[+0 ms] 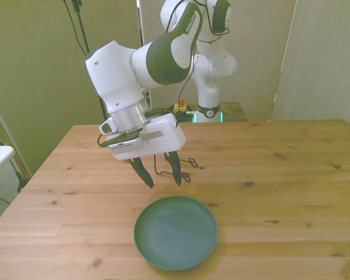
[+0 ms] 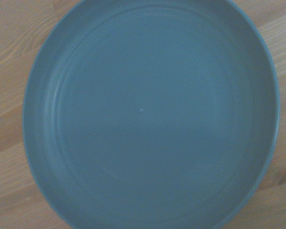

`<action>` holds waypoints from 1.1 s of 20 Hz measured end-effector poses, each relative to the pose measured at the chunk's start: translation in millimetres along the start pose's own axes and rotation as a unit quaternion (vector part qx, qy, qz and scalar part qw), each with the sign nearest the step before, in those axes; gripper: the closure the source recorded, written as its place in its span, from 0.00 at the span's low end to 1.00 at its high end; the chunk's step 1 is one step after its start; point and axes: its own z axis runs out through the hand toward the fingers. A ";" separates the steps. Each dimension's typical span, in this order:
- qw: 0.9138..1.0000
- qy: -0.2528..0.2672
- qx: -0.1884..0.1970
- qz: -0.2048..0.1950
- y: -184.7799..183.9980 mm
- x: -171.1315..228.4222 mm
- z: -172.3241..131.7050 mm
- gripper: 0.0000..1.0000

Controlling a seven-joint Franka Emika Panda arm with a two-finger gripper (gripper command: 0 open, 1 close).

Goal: Load the plate

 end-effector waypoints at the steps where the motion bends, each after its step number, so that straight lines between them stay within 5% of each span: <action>1: 1.000 0.000 0.000 0.001 0.0 3.1 3.9 0.00; 14: 1.000 -0.002 0.013 0.005 -11.7 44.3 38.4 0.00; 15: 1.000 -0.003 0.014 0.003 -14.9 44.4 39.2 1.00; 22: 1.000 -0.008 0.017 -0.007 -24.1 39.5 44.3 1.00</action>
